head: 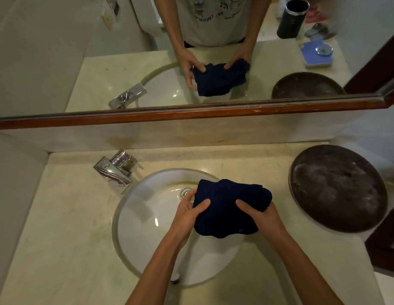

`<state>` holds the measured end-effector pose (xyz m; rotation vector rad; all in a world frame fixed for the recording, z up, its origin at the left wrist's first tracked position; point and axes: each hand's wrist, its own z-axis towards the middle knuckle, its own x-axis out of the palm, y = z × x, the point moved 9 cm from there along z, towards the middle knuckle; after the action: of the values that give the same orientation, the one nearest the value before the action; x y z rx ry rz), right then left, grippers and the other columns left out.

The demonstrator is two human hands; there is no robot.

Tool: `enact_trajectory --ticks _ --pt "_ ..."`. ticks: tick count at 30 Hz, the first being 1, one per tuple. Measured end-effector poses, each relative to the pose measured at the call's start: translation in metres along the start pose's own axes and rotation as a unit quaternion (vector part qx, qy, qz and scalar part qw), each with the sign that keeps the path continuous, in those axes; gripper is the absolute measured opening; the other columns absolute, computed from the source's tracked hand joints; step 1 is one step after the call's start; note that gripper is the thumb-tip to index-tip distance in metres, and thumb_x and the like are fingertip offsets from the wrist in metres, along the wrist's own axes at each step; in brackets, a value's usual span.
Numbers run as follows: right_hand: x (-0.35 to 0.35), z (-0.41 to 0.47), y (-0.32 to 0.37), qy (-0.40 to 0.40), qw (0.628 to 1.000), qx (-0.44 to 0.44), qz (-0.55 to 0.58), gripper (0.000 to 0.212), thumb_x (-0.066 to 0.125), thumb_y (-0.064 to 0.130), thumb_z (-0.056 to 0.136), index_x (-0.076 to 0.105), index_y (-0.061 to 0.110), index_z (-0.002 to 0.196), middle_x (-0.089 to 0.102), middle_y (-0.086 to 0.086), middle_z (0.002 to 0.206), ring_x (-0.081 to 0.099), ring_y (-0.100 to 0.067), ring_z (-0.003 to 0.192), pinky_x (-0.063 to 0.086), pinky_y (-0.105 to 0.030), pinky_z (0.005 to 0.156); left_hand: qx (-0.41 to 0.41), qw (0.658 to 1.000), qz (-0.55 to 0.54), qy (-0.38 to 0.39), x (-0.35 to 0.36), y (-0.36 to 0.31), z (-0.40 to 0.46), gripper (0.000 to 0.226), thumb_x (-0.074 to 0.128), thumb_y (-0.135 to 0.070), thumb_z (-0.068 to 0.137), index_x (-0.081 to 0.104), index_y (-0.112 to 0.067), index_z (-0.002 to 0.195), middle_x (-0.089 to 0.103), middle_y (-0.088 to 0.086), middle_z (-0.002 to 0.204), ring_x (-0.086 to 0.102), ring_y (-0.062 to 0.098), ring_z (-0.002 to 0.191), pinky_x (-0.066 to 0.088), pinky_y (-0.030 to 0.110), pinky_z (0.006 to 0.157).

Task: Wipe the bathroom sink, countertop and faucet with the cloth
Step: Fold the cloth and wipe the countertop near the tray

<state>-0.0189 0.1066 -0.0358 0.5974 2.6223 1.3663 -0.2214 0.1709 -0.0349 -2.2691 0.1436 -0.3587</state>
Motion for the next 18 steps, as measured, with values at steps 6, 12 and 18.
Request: enact_trajectory --ticks 6,12,18 --pt "0.005 0.022 0.036 -0.030 0.997 -0.048 -0.061 0.037 0.085 0.027 0.081 0.067 0.024 0.113 0.073 0.009 0.104 0.073 -0.005 0.091 0.057 -0.023 0.074 0.084 0.995 0.043 0.032 -0.002 -0.038 0.016 0.051 0.071 -0.009 0.096 0.053 -0.012 0.143 0.072 0.008 0.128 0.070 0.026 0.117 0.058 0.039 0.098" --pt "-0.016 0.120 0.073 -0.194 0.954 -0.099 -0.206 0.078 0.089 0.034 0.077 0.051 0.009 0.141 0.059 -0.008 0.135 0.058 -0.025 0.126 0.052 -0.024 0.094 0.088 0.979 0.150 -0.106 -0.049 -0.047 0.120 0.075 0.080 -0.022 0.091 0.041 -0.014 0.154 0.066 0.004 0.135 0.065 0.014 0.122 0.052 0.029 0.103" --pt "0.090 0.117 0.072 -0.105 0.738 -0.389 -0.542 0.054 0.062 0.036 0.095 0.055 0.011 0.142 0.055 -0.013 0.142 0.051 -0.032 0.128 0.046 -0.047 0.105 0.145 0.931 0.281 -0.184 -0.063 0.014 0.078 0.043 0.065 -0.023 0.100 0.059 -0.017 0.142 0.067 -0.004 0.130 0.064 0.014 0.113 0.051 0.025 0.097"
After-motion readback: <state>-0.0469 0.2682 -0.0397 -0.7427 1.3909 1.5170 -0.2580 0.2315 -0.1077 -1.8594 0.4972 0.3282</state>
